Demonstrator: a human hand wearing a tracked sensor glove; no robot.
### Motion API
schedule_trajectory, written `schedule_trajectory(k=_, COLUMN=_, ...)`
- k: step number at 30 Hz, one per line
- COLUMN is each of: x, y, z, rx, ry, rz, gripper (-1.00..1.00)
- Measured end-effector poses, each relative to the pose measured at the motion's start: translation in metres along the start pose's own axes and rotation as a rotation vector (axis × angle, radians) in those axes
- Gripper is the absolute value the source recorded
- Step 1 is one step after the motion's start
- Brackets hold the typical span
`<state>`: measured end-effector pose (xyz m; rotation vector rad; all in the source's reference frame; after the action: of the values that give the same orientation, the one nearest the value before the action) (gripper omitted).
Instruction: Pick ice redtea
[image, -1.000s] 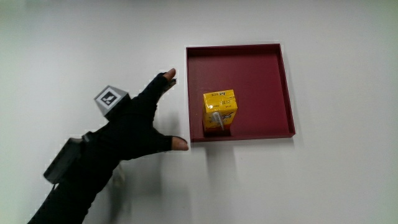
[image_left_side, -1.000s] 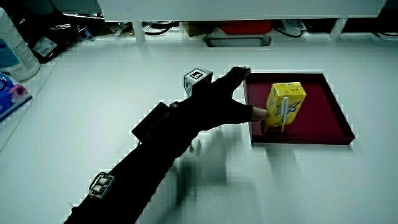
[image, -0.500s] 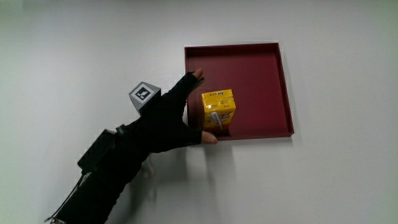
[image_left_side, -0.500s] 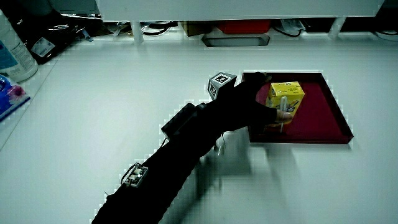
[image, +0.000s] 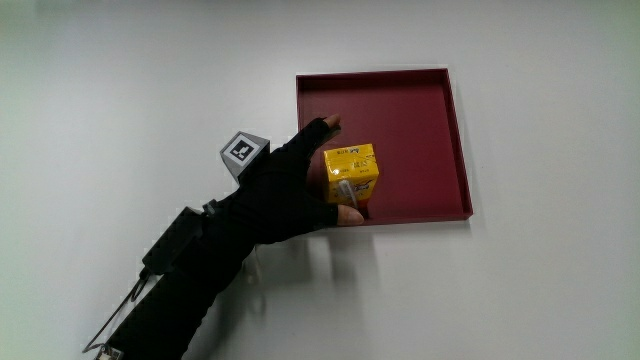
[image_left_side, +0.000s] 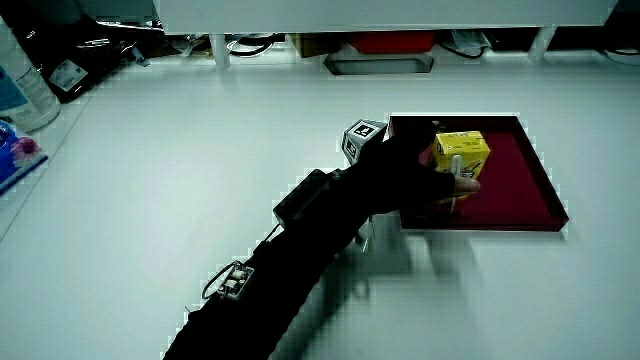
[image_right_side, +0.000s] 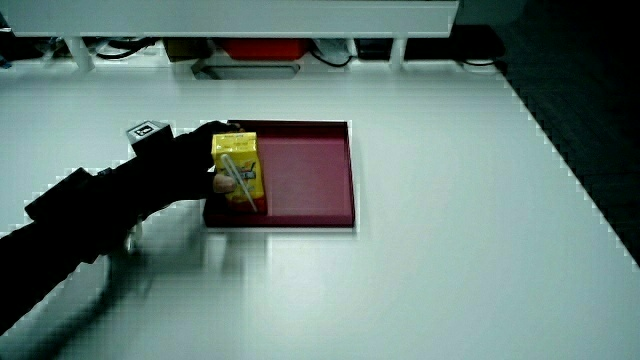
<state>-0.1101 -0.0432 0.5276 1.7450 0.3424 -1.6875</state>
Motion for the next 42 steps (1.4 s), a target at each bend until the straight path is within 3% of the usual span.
schedule_trajectory(k=10, x=-0.001, y=-0.004, z=0.008, rx=0.130, ry=0.023, rz=-0.058, gripper=0.48)
schedule_trajectory(k=24, x=-0.001, y=-0.001, z=0.005, rx=0.107, ry=0.017, rz=-0.091, gripper=1.00)
schedule_trajectory(k=35, x=-0.001, y=-0.006, z=0.005, rx=0.137, ry=-0.029, rz=-0.143, gripper=1.00)
schedule_trajectory(k=42, x=0.029, y=-0.015, z=0.012, rx=0.128, ry=-0.057, rz=-0.177, gripper=1.00)
